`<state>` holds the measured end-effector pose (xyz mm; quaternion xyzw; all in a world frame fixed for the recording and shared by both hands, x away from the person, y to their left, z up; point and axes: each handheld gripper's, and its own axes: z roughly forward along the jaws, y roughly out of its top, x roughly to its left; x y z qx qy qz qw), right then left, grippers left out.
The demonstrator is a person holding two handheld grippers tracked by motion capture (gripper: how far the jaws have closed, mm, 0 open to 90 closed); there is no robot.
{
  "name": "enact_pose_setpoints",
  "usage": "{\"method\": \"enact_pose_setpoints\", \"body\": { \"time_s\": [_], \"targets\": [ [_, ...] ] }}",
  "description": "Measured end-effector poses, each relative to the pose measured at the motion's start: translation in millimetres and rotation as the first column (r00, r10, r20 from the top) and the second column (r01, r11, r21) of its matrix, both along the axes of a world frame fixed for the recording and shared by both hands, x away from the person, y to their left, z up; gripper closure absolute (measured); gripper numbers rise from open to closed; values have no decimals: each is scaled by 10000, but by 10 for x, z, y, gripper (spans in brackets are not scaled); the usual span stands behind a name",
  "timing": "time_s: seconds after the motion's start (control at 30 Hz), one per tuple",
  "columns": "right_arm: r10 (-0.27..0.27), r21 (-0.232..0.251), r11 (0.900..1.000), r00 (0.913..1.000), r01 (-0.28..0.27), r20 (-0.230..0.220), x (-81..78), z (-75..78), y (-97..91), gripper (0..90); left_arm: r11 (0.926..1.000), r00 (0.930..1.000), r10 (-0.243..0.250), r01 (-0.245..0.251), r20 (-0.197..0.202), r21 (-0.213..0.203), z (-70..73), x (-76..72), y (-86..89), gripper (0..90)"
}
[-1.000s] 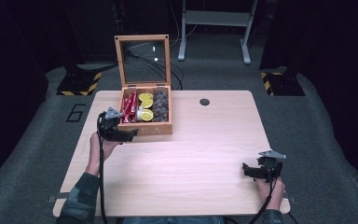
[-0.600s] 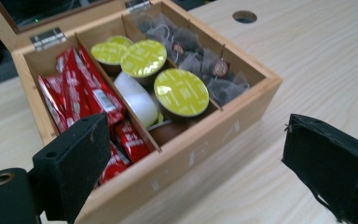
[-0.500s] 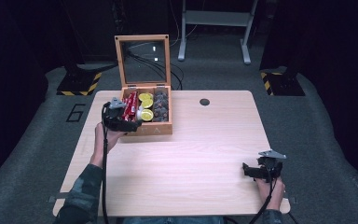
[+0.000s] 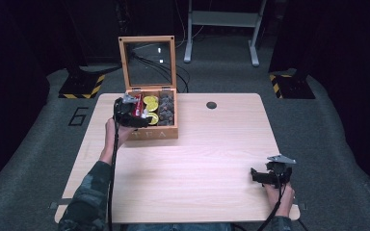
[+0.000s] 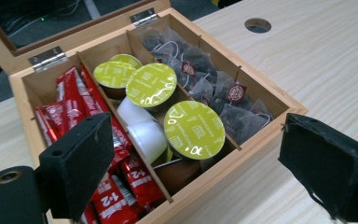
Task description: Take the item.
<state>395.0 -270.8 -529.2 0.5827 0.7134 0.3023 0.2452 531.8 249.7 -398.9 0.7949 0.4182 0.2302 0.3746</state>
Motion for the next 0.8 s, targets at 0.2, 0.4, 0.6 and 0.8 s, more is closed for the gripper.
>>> {"method": "enact_pose_setpoints", "body": {
  "time_s": [0.2, 0.4, 0.6, 0.8],
  "targets": [
    [-1, 0, 10000, 10000, 1, 4, 0, 0, 0, 0, 9999, 9993, 28, -33, -367, -133, -84, 129, -72, 94],
    [5, -2, 10000, 10000, -5, 0, 0, 0, -1, 1, 9999, 9990, 126, -127, -435, -40, -118, 239, -202, 102],
    [4, -4, 10000, 10000, -4, 4, -1, 0, -1, 2, 9998, 9978, 144, -133, -644, 162, -227, 317, -284, 138],
    [7, -6, 10000, 10000, -7, 7, -1, 0, -1, 2, 9990, 9965, 312, -286, -771, 347, -308, 376, -321, 194]
  ]
}}
